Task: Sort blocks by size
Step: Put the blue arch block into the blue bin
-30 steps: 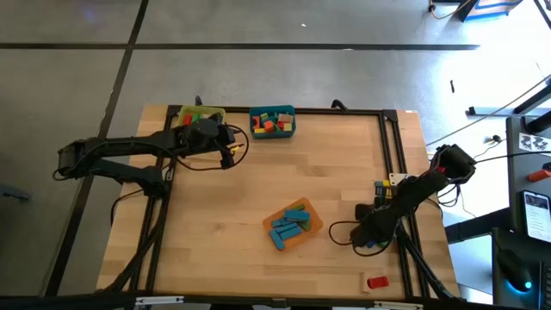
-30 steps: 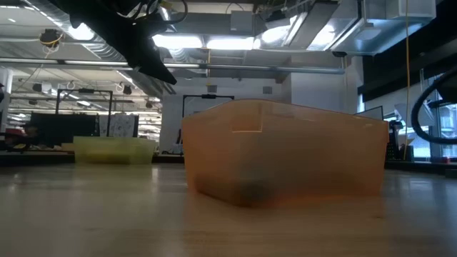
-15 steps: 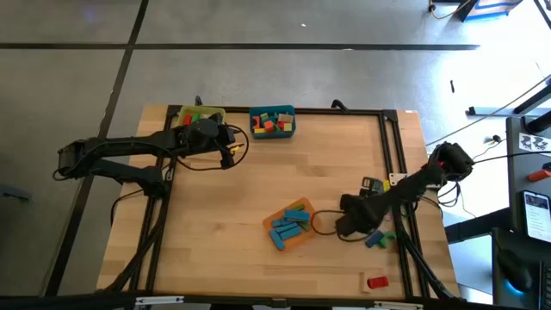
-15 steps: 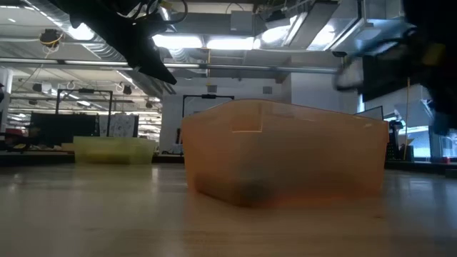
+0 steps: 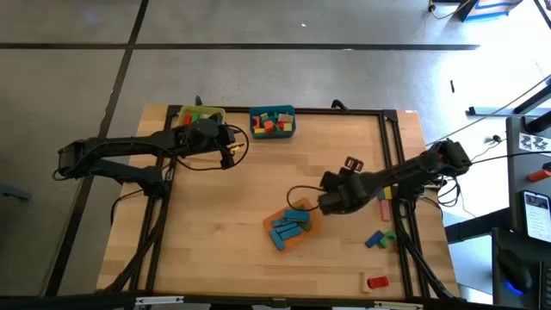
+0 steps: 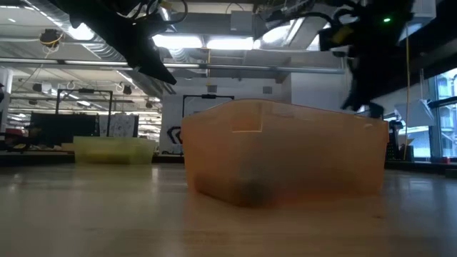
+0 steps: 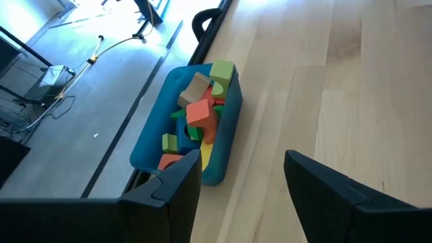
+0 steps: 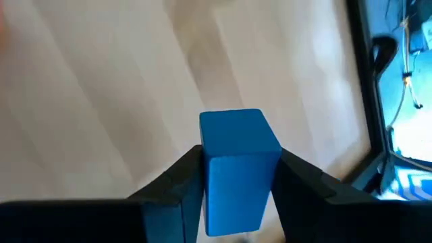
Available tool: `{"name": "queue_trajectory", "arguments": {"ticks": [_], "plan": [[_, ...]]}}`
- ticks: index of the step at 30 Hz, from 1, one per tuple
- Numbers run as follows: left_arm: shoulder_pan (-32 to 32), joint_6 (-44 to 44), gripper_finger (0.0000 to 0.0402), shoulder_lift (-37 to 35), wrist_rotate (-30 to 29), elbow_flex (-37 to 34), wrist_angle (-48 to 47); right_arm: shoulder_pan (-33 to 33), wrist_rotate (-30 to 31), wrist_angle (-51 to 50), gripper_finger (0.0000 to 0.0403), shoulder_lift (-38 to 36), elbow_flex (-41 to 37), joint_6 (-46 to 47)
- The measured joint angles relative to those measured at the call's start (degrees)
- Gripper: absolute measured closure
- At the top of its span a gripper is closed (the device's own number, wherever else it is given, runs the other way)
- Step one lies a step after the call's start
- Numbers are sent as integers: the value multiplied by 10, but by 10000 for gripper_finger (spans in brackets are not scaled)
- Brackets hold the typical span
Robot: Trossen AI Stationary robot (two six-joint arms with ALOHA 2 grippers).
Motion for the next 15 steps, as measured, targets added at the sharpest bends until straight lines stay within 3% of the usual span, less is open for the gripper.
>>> {"name": "queue_trajectory", "arguments": {"ticks": [6, 15], "plan": [[0, 0, 205, 0, 0, 0, 0, -41, 57, 96, 257, 0, 0, -30], [0, 3, 205, 0, 0, 0, 0, -97, 77, 292, 257, 0, 0, -99]]}}
